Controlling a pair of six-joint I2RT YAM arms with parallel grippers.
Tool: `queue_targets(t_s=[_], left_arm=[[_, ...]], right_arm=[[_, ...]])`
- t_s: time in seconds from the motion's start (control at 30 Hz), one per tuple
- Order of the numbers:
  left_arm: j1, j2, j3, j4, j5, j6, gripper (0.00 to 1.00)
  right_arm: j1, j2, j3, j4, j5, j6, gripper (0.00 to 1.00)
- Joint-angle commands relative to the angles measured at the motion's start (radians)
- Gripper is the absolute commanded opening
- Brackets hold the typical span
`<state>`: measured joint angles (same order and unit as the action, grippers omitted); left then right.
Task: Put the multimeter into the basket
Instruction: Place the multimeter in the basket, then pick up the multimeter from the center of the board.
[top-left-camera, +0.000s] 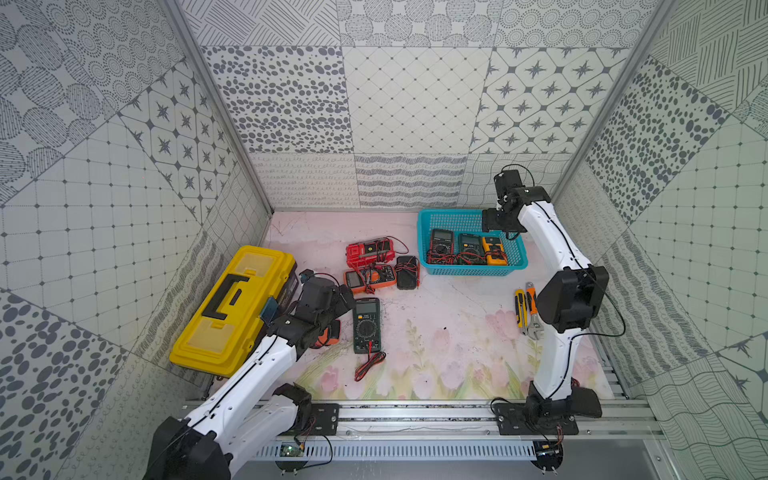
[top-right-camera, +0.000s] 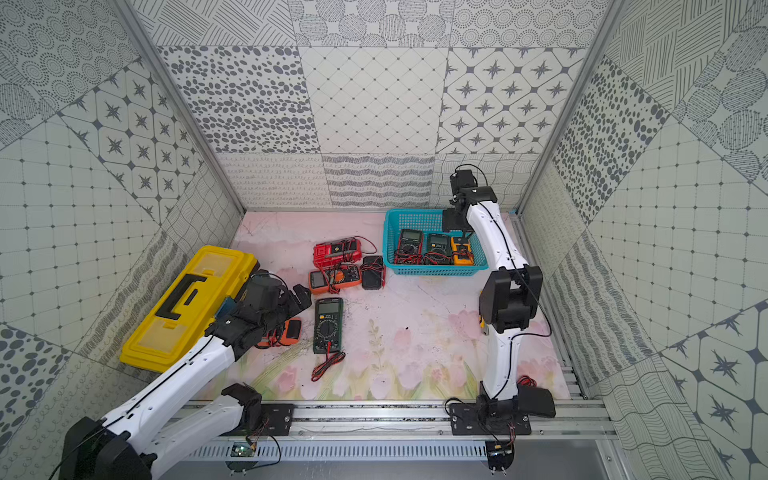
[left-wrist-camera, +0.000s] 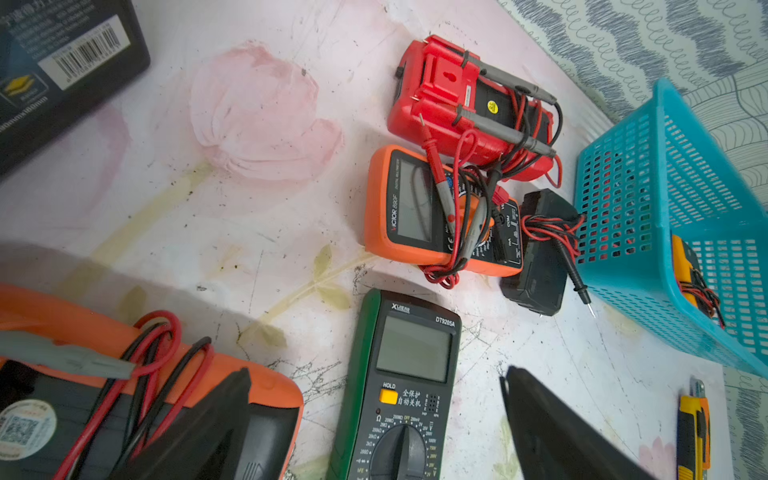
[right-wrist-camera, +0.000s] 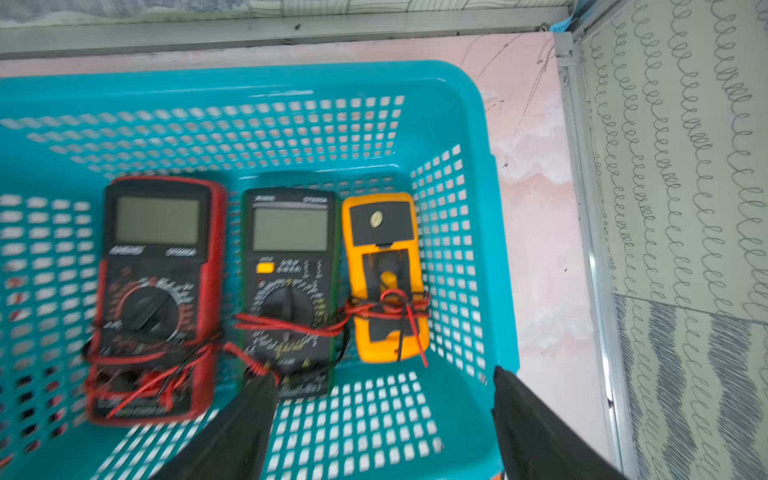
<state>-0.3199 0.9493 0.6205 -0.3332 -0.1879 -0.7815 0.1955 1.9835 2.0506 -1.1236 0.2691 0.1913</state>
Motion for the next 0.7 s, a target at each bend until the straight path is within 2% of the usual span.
queue_targets(t_s=[0.0,0.13,0.33,0.47,0.67], left_arm=[[0.008,-0.021,0.013,-0.056,-0.009,0.004,0.99],[0.011,-0.030,0.018,-0.107,-0.015,-0.012,0.99],[0.011,-0.040,0.011,-0.143,-0.042,-0.013,0.99],[0.012,0.002,0.030,-0.178,-0.009,-0.010,0.99],[0.012,0.021,0.013,-0.223,-0.011,-0.033,0.99]], right_arm=[[0.119,-0.141,-0.128,0.080,0.022,0.060,0.88],[0.275,-0.276,-0.316,0.204,0.016,0.135,0.89],[0.480,-0.343,-0.518,0.354,-0.016,0.267,0.91],[0.588,-0.325,-0.600,0.457,-0.059,0.338,0.91],[0.693,-0.220,-0.621,0.529,-0.151,0.387,0.90]])
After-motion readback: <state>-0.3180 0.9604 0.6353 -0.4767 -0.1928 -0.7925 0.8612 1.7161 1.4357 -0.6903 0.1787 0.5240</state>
